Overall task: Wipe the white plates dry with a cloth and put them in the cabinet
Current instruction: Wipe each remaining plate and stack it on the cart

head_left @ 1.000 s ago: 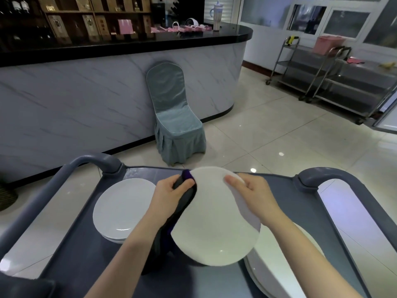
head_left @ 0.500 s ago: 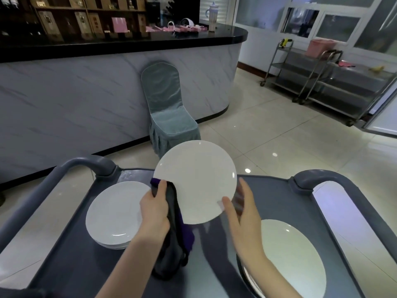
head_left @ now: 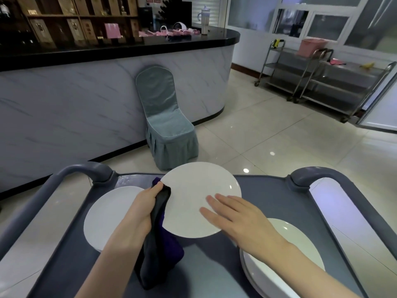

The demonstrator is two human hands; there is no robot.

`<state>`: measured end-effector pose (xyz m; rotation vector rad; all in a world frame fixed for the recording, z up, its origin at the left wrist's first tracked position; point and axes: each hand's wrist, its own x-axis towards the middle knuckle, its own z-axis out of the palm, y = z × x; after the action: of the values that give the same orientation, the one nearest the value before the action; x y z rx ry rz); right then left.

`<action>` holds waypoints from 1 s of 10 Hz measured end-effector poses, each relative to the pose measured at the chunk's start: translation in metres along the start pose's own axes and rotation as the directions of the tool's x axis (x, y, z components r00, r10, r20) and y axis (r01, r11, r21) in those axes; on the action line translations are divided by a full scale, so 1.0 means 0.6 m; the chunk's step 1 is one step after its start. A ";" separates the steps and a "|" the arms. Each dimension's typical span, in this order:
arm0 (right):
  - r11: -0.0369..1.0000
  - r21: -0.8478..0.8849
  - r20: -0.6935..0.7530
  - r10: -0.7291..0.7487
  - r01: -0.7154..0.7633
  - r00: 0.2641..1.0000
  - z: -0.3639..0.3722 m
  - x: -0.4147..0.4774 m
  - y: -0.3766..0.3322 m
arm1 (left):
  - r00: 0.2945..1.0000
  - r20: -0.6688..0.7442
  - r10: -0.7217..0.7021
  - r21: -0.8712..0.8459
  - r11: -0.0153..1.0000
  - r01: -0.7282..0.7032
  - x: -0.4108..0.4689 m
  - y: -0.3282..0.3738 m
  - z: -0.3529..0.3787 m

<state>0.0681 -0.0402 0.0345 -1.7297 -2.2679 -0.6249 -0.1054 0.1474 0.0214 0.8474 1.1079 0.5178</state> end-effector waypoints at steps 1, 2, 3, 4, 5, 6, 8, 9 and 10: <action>0.992 0.103 0.002 0.074 -0.074 0.997 -0.007 0.002 -0.018 | 0.999 0.039 -0.013 -0.158 0.987 0.019 -0.012 0.011 0.010; 0.940 0.297 -0.032 0.185 -0.167 0.982 -0.009 0.013 -0.048 | 0.990 0.054 0.127 -0.281 0.954 -0.107 -0.019 0.014 0.033; 0.687 0.622 0.083 0.420 -0.376 0.904 -0.016 0.033 -0.073 | 0.970 0.022 0.243 -0.195 0.953 -0.234 -0.047 0.016 0.085; 0.352 0.807 0.156 0.648 -0.475 0.746 -0.024 0.056 -0.089 | 0.895 0.151 0.420 0.110 0.892 -0.438 -0.055 -0.001 0.117; 0.072 0.876 0.225 0.815 -0.478 0.534 -0.033 0.076 -0.090 | 0.725 0.204 0.657 0.261 0.678 -0.687 -0.068 -0.016 0.140; -0.157 0.902 0.316 0.876 -0.403 0.365 -0.035 0.087 -0.065 | 0.606 0.389 0.694 0.355 0.494 -0.794 -0.085 -0.048 0.143; -0.101 0.879 0.288 0.892 -0.466 0.349 -0.033 0.076 -0.068 | 0.584 0.468 0.663 0.354 0.465 -0.812 -0.065 -0.061 0.144; 0.023 0.835 0.244 0.881 -0.550 0.407 -0.029 0.065 -0.083 | 0.691 0.408 0.597 0.298 0.628 -0.719 -0.054 -0.040 0.141; -0.021 0.847 0.260 0.888 -0.531 0.379 -0.030 0.065 -0.069 | 0.674 0.418 0.609 0.373 0.562 -0.739 -0.066 -0.047 0.141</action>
<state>0.0159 -0.0238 0.0583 -1.6379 -0.6780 0.4139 -0.0435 0.0735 0.0374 1.8199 0.6408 0.7418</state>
